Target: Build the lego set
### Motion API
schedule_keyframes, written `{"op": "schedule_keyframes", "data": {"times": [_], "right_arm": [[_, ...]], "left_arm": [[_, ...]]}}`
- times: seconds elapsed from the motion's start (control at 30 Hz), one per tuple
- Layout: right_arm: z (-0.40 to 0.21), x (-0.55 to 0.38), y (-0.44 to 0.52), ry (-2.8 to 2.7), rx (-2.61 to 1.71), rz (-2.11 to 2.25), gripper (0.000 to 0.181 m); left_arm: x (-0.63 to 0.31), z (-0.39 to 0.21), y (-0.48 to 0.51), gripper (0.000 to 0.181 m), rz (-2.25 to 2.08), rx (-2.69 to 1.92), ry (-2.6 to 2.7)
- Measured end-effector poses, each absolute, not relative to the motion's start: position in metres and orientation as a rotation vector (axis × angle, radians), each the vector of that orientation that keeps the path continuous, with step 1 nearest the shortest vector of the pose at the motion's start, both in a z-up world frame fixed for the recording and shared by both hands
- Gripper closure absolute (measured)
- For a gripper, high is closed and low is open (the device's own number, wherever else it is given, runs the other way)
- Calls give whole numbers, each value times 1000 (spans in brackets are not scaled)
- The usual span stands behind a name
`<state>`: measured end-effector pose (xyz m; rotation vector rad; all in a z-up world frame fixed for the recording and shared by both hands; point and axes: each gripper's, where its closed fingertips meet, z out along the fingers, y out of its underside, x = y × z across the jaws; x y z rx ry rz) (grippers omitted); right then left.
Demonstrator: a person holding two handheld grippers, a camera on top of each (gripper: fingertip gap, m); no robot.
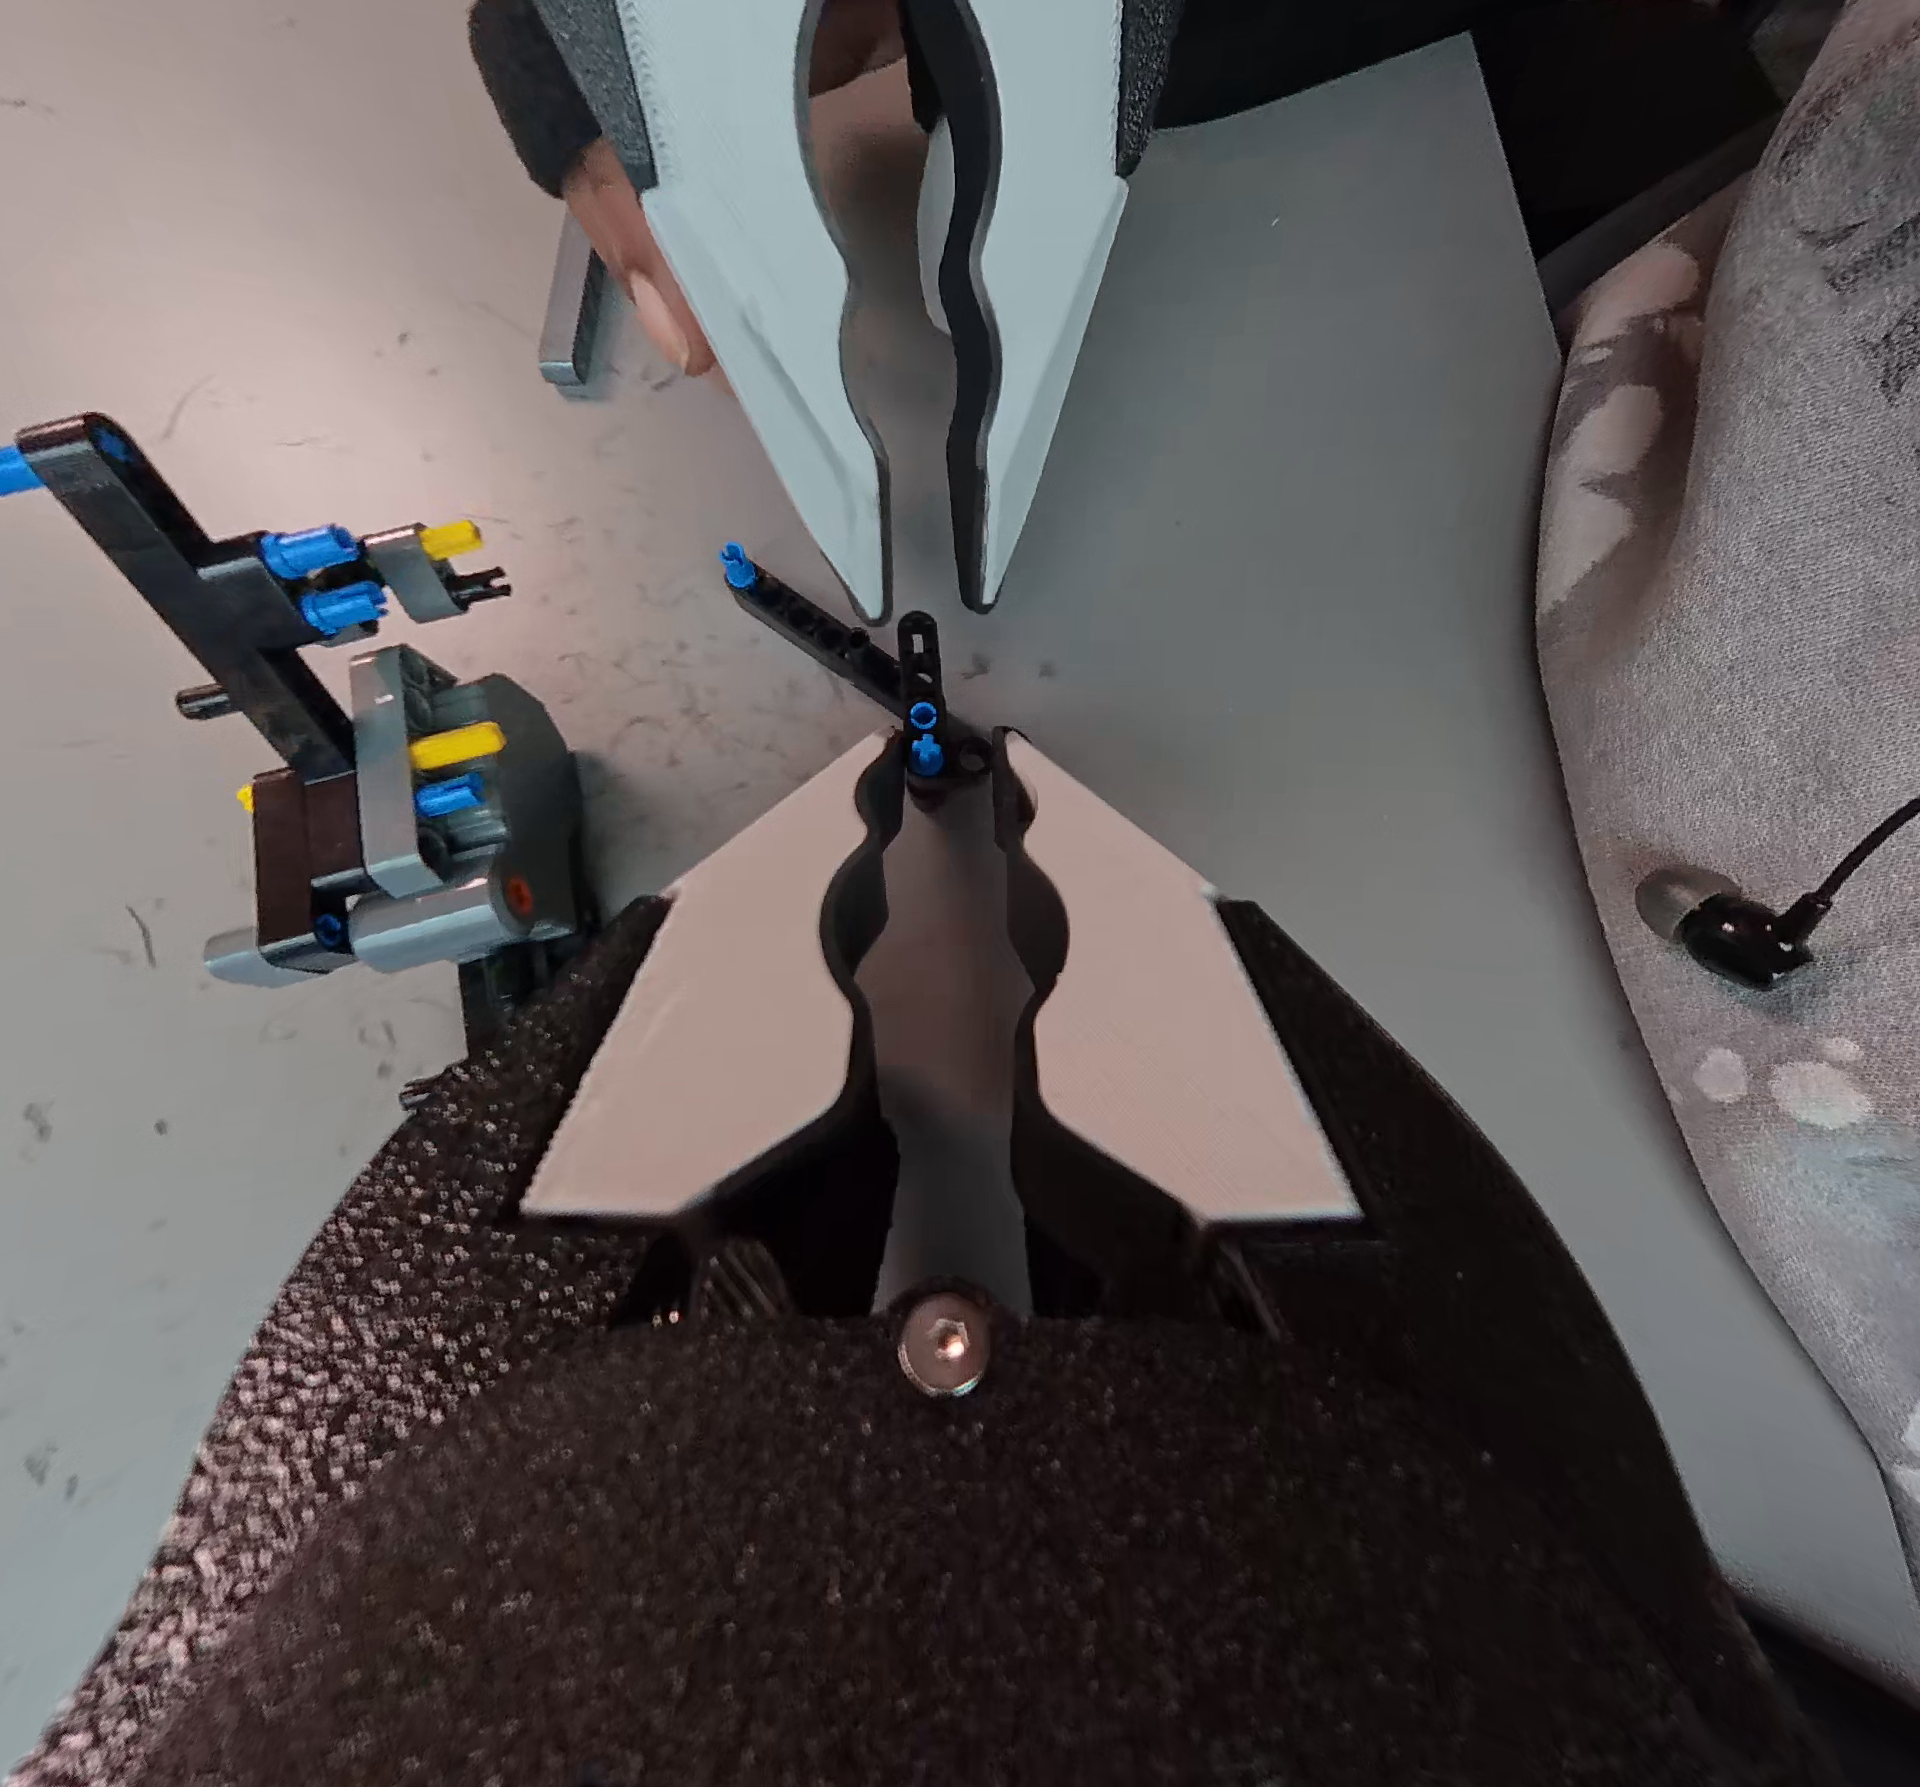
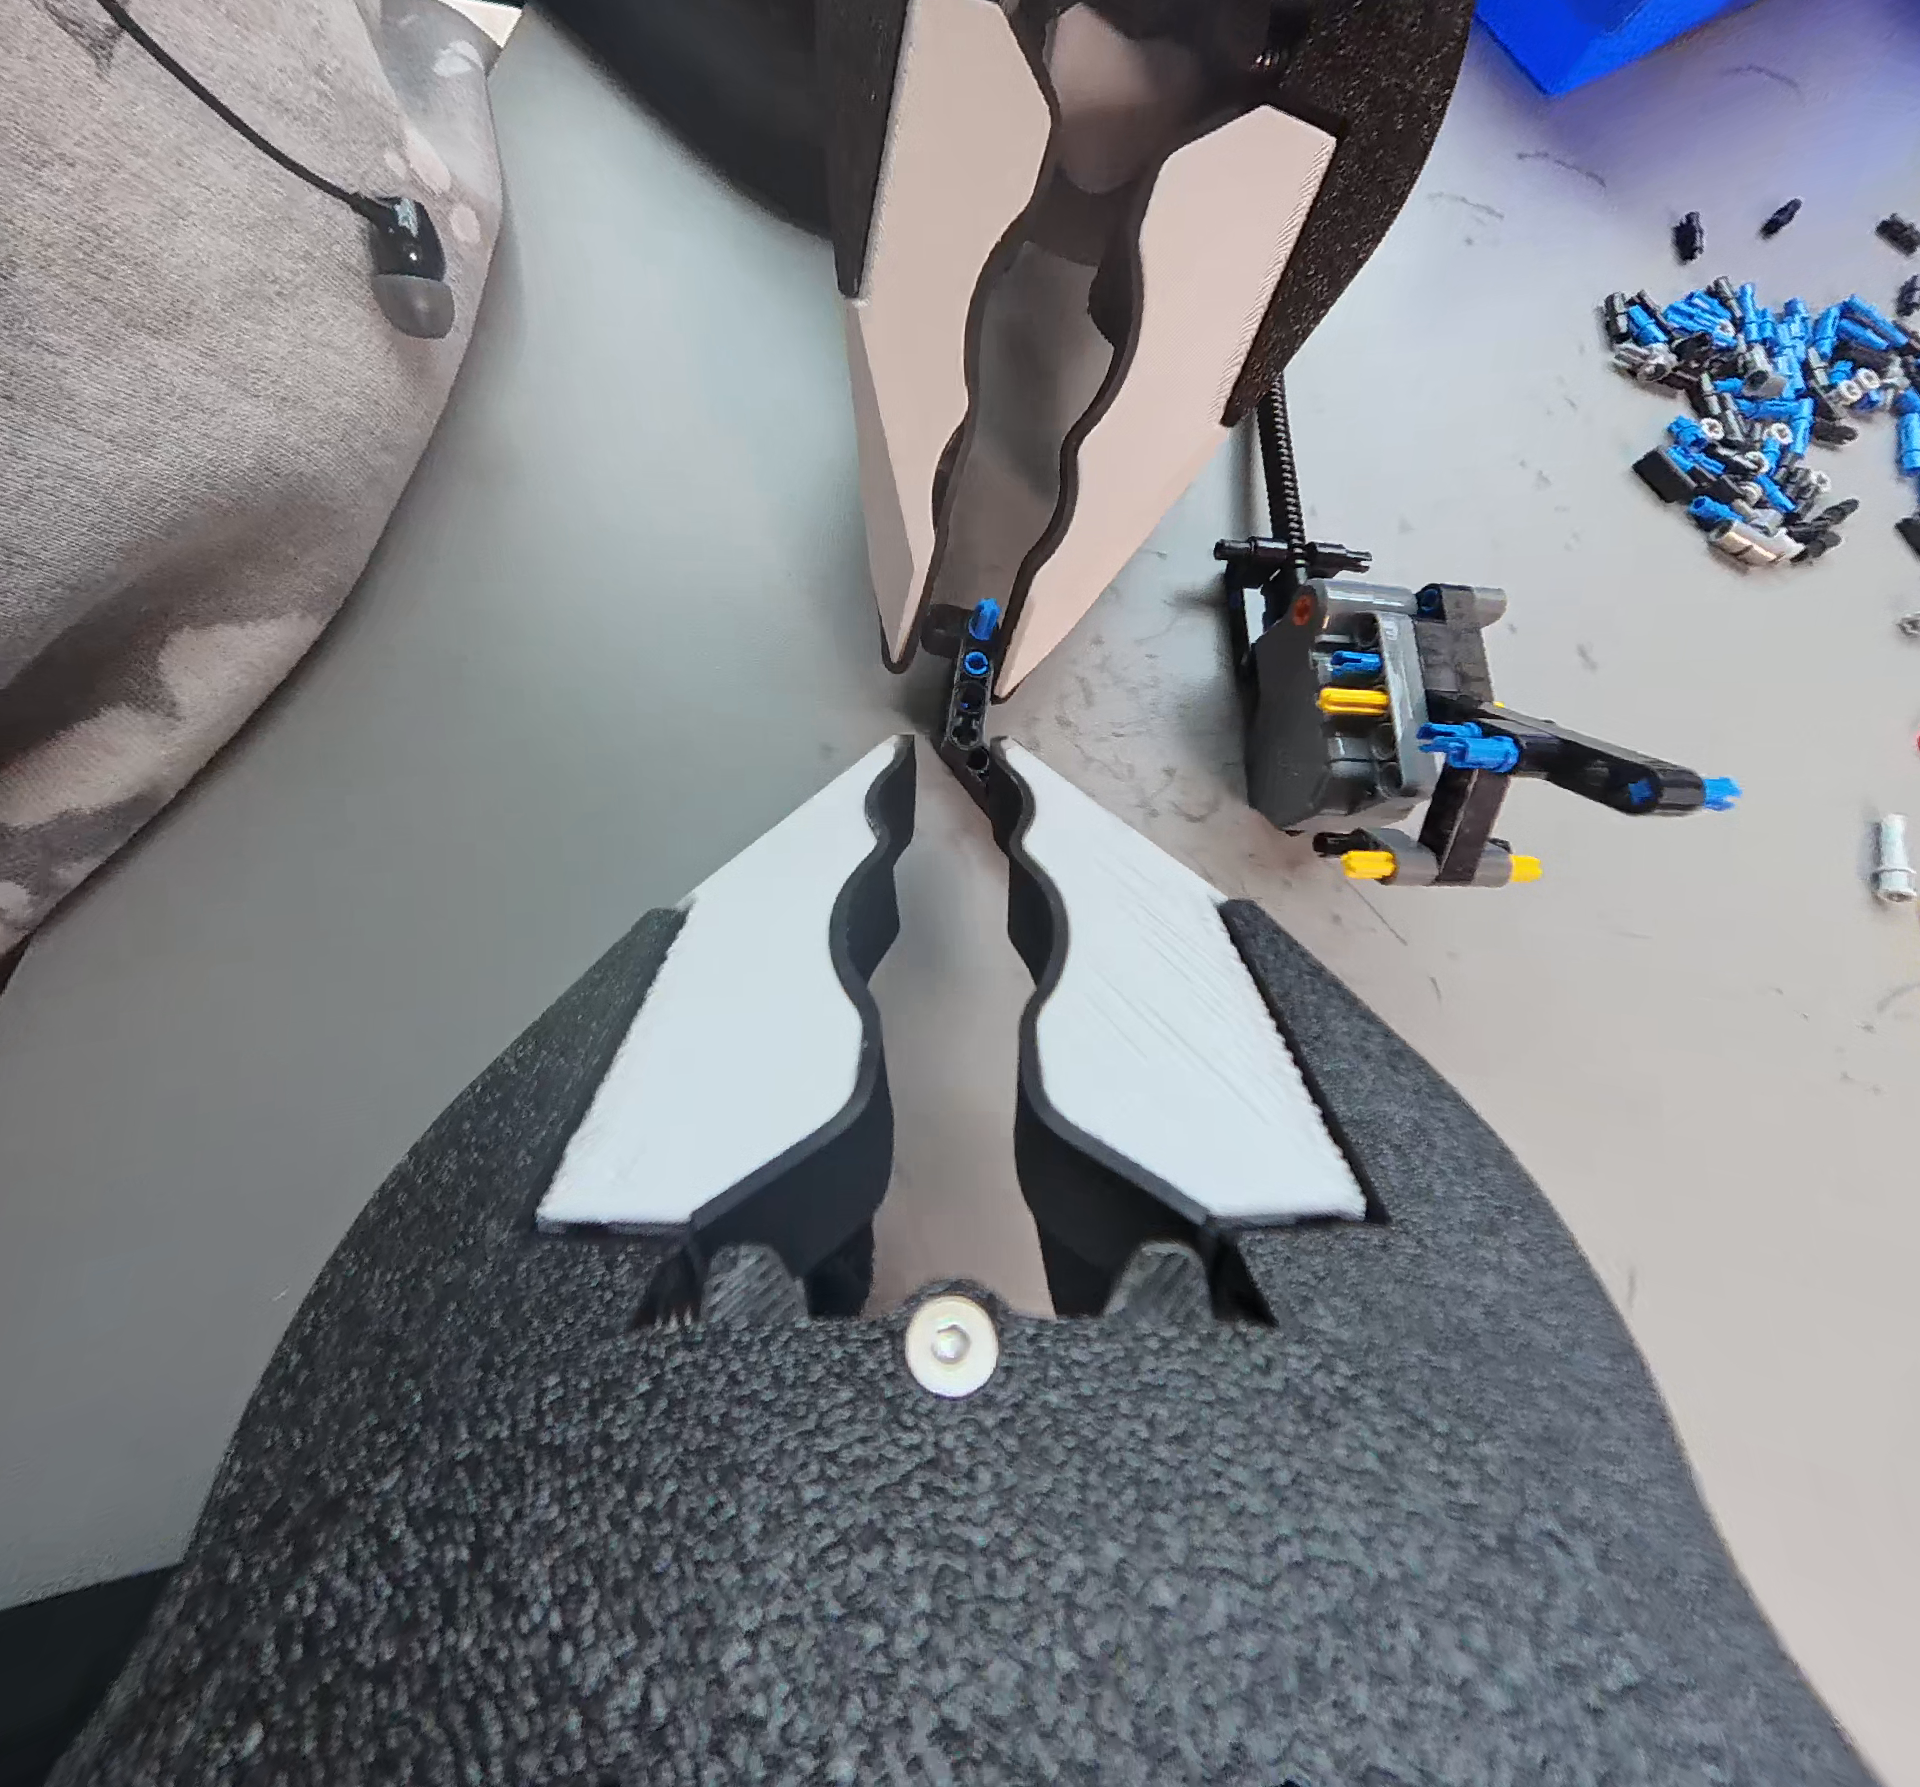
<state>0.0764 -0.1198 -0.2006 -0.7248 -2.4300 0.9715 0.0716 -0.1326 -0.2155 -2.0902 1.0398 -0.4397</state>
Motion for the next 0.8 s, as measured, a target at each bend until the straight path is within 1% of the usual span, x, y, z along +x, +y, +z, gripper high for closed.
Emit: {"op": "schedule_keyframes", "data": {"times": [0.03,0.27,0.43,0.63,0.73,0.8], "right_arm": [[-201,76,-121,-2430,-729,984,167],[-207,72,-125,-2436,-735,984,173],[-209,71,-124,-2436,-758,996,173],[-209,70,-124,-2444,-796,1009,173],[-209,70,-124,-2447,-805,994,173],[-209,69,-124,-2448,-807,986,174]], "left_arm": [[72,-216,-133,165,-441,-2089,1039],[73,-217,-133,164,-450,-2094,1045],[72,-217,-133,165,-462,-2097,1035],[67,-219,-133,156,-443,-2111,1035],[67,-212,-132,159,-447,-2090,1016],[69,-213,-134,165,-459,-2097,1024]]}}
